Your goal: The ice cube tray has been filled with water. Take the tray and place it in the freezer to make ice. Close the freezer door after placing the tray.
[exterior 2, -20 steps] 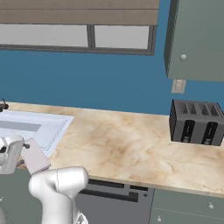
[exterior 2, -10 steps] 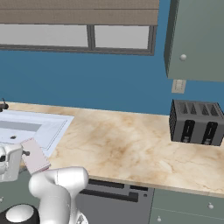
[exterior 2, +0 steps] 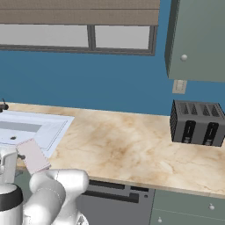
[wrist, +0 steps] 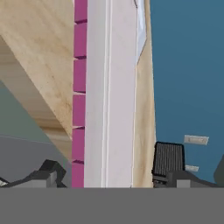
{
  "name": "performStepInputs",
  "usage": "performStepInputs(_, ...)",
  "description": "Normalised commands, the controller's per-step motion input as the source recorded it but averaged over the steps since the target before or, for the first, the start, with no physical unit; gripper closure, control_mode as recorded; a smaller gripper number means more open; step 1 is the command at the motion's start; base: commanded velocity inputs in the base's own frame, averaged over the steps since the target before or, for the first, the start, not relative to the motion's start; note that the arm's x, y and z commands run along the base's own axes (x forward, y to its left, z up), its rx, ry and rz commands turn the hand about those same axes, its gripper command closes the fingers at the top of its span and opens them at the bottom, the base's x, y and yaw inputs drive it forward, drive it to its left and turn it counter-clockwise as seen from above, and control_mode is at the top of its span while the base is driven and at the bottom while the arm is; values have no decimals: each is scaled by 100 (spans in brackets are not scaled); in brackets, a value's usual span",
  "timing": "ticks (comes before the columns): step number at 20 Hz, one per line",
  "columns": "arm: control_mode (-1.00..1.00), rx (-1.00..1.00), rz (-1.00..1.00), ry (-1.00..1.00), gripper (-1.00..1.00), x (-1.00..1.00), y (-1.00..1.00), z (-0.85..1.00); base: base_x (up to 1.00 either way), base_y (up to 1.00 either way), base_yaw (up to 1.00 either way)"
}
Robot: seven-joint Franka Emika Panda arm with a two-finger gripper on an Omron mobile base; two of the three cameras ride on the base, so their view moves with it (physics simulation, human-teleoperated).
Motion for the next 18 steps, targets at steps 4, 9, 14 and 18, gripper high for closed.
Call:
performStepInputs(4, -100, -12, -4, 0, -100, 15, 6, -39, 0, 0, 0)
performStepInputs(9, -100, -10, -8, -1, -100, 3, 0, -24, 0, 0, 0)
performStepInputs(14, -100, -7, -10, -6, -100, 0, 0, -10, 0, 0, 0)
performStepInputs(18, -100, -1, -9, -12, -100, 0, 0, -1, 0, 0, 0)
